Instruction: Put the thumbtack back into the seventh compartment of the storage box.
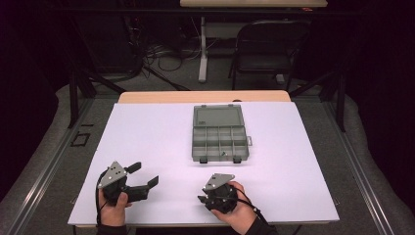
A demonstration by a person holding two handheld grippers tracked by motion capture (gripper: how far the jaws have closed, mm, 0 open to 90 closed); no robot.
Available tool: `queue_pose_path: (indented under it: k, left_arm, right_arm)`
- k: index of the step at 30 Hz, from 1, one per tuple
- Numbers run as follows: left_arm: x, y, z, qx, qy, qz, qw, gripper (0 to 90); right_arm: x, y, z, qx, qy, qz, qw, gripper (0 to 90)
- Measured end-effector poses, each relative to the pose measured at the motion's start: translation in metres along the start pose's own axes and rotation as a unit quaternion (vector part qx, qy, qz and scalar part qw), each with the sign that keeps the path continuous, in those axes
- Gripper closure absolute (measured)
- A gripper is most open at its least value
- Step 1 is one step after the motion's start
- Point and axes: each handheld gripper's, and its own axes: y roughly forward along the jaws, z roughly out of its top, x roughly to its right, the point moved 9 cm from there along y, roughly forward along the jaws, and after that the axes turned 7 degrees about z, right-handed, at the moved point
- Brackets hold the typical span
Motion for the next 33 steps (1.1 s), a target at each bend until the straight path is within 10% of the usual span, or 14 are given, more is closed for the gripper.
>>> queue_pose_path:
  k: [20, 33]
  left_arm:
    - [0.000, 0.000, 0.000, 0.000, -0.001, 0.001, 1.0000, 14.9]
    - [-0.002, 0.002, 0.001, 0.000, -0.003, 0.004, 1.0000, 14.9]
  right_arm:
    - [0.040, -0.038, 0.021, 0.017, 0.040, -0.001, 0.9991, 69.1]
    - [0.086, -0.059, 0.041, 0.030, 0.057, -0.042, 0.9970, 69.2]
